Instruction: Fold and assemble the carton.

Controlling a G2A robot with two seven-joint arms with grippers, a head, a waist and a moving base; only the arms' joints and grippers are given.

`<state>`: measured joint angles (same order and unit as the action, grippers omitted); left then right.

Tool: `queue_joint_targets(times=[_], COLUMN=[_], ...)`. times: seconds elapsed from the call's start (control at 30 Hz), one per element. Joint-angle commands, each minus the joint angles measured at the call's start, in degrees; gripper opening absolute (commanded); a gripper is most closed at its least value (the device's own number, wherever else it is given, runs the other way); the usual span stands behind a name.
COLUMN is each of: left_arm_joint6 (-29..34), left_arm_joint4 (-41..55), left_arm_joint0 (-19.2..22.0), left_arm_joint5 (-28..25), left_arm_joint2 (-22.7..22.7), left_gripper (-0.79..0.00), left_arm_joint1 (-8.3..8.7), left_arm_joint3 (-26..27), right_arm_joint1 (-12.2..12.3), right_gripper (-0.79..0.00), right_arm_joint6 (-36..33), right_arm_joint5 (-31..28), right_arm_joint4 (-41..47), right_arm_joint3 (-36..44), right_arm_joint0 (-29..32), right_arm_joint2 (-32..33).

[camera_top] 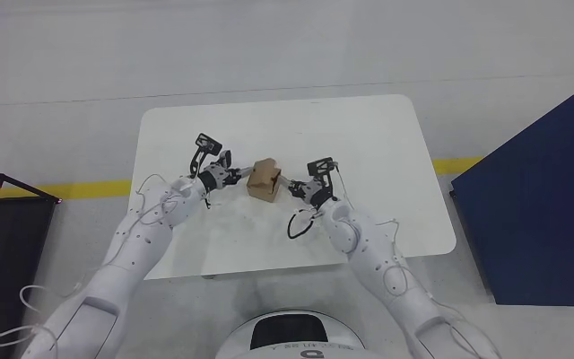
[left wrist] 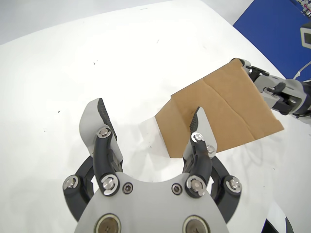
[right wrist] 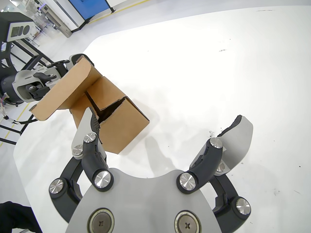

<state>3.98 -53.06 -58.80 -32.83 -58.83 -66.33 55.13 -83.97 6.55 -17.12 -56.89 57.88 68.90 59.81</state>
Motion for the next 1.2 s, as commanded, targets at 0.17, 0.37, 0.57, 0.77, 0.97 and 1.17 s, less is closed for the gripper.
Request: queue_joint_targets(times=[0.17, 0.37, 0.57, 0.77, 0.97, 1.17], left_arm_joint6=[-1.66, -0.44, 0.39, 0.48, 0.95, 1.43], left_arm_joint4=[-1.27, -1.83, -1.74, -1.96, -2.09, -2.21], left_arm_joint0=[-1.20, -1.72, -1.54, -1.60, -1.75, -1.53], left_arm_joint5=[-0.61, -0.08, 0.17, 0.11, 0.12, 0.44], left_arm_joint2=[-1.19, -1.10, -0.80, -0.86, -0.81, -0.01], left_gripper=[-0.139, -0.139, -0.132, -0.129, -0.126, -0.142], left_arm_joint1=[0.37, 0.29, 0.04, -0.08, -0.21, -0.60], left_arm_joint3=[3.11, 4.94, 5.34, 5.40, 5.33, 5.44], right_arm_joint1=[0.57, 0.72, 0.72, -0.07, -0.65, -0.84], right_gripper=[0.000, 0.000, 0.000, 0.000, 0.000, 0.000], right_arm_joint6=[2.53, 2.35, 1.55, -0.57, -1.19, -0.96], right_arm_joint5=[-3.89, -4.71, -4.27, -0.04, 1.37, 1.76], right_arm_joint4=[0.74, 0.86, -0.19, -1.10, -0.74, -0.97], right_arm_joint3=[1.39, 2.46, 4.25, 3.14, 0.84, -0.27], right_arm_joint0=[1.44, 1.71, 1.69, 0.15, -1.19, -1.66], right_arm_joint2=[1.30, 1.42, 0.71, -1.69, -2.97, -3.38])
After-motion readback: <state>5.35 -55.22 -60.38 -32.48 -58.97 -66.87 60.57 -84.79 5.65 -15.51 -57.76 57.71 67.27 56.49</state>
